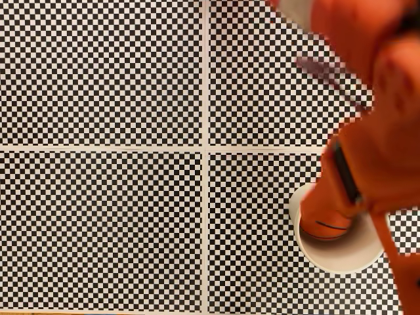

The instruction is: Grasp basketball and place into cup.

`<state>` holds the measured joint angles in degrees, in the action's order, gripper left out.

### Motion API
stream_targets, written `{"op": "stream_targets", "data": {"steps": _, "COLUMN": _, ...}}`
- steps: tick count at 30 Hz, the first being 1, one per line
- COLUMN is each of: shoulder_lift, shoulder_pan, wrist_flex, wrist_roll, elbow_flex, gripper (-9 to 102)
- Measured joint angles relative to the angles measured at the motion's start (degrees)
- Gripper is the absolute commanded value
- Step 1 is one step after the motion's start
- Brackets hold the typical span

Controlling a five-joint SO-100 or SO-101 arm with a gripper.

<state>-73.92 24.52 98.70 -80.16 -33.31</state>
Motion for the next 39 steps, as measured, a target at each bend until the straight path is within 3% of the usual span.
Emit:
{"op": "stream_targets", "data": {"steps": 6, "shoulder_lift": -21.45, "shoulder_pan": -1.23, "wrist_flex": 0.09, "wrist_roll": -0.70, "elbow_flex": -17.14, "gripper": 32}}
{"op": "stream_targets", "data": {"steps": 13, "shoulder_lift": -46.76, "shoulder_pan": -5.89, "wrist_flex": 0.09, "wrist_roll": -5.62, "elbow_flex": -43.33, "gripper": 28}}
{"op": "stream_targets", "data": {"steps": 26, "shoulder_lift": -83.67, "shoulder_pan": -22.76, "wrist_flex": -4.92, "wrist_roll": -16.17, "elbow_flex": -77.96, "gripper": 31}}
{"op": "stream_targets", "data": {"steps": 32, "shoulder_lift": -94.04, "shoulder_pan": -26.46, "wrist_flex": -14.85, "wrist_roll": -17.67, "elbow_flex": -90.00, "gripper": 32}}
{"op": "stream_targets", "data": {"steps": 39, "shoulder_lift": -97.73, "shoulder_pan": -25.66, "wrist_flex": -32.87, "wrist_roll": -14.50, "elbow_flex": -101.78, "gripper": 30}}
